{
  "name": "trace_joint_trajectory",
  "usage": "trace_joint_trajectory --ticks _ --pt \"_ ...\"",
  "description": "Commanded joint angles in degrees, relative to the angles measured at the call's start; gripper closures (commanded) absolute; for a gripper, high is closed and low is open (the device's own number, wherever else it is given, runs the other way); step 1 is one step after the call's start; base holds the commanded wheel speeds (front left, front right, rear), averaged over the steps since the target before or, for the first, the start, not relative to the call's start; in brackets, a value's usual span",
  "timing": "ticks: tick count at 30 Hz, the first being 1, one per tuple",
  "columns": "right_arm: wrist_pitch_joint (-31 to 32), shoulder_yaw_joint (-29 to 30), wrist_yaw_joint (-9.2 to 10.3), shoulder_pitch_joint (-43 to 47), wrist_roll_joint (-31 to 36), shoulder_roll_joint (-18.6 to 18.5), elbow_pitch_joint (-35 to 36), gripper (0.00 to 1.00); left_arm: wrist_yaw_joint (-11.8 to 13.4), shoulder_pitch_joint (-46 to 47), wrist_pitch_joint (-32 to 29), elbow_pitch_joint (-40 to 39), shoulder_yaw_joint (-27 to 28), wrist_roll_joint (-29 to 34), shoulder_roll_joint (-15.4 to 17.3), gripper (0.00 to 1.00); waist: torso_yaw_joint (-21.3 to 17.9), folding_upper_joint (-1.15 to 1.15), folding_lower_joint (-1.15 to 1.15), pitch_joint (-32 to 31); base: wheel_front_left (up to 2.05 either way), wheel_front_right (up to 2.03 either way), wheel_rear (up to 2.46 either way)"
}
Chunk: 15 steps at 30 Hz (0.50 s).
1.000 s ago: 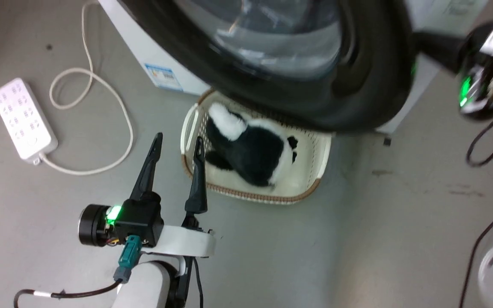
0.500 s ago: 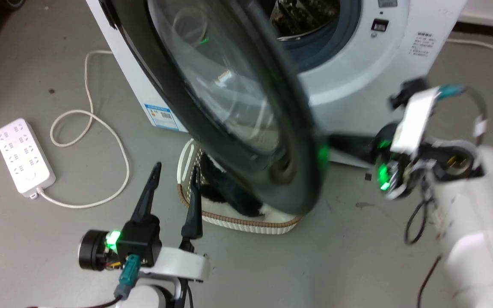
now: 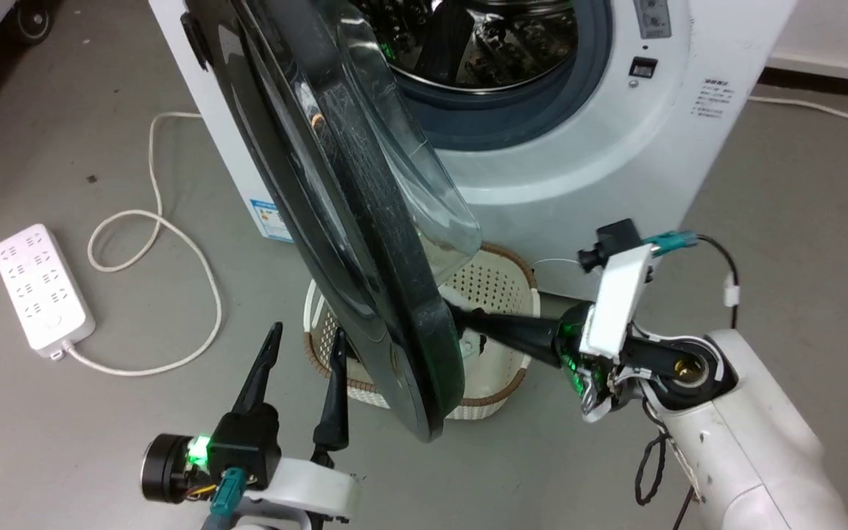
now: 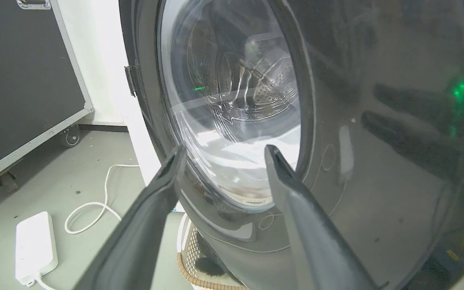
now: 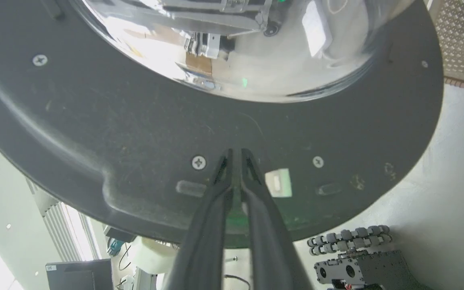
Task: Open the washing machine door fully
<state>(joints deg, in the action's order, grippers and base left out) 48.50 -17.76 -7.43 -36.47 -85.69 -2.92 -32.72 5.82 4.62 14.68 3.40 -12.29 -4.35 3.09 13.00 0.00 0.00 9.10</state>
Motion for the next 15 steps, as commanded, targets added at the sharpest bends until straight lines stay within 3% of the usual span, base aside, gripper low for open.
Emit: trace_joint_trajectory --ticks 1,6,11,12,13,15 --pt "-0.8 0.4 -0.06 0.8 0.0 0.0 0.4 0.00 0.0 -0.6 0.3 0.0 0.1 -0.2 0.2 0.00 -0.3 0.00 0.00 -0.3 0.00 0.00 0.00" --pt "-9.5 3.3 -0.06 1.7 5.2 -2.8 4.5 0.00 0.0 -0.7 0.3 -0.2 1.4 -1.2 0.1 0.00 -2.1 0.00 0.00 -1.6 0.00 0.00 0.00" --pt "-25.9 3.7 -0.06 5.5 19.2 -9.5 15.2 0.00 0.0 -0.9 0.3 -0.7 3.7 -2.6 0.1 0.00 -4.7 0.00 0.00 -3.2 0.00 0.00 0.00" --pt "-29.6 3.1 -0.06 6.6 23.3 -11.3 17.0 0.00 0.1 -1.1 0.3 -0.7 4.4 -3.1 0.0 0.00 -5.3 0.00 0.00 -3.6 0.00 0.00 0.00" --pt "-41.5 1.0 -0.06 9.9 38.7 -17.2 20.7 0.00 0.1 -1.5 0.3 0.1 5.8 -3.6 0.1 0.00 -6.9 0.00 0.00 -4.2 0.00 0.00 0.00" --pt "-49.3 2.4 -0.06 12.5 46.7 -18.7 21.9 0.00 -0.1 -1.4 0.3 0.3 6.3 -3.5 0.1 0.00 -7.7 0.00 0.00 -4.6 0.00 0.00 0.00"
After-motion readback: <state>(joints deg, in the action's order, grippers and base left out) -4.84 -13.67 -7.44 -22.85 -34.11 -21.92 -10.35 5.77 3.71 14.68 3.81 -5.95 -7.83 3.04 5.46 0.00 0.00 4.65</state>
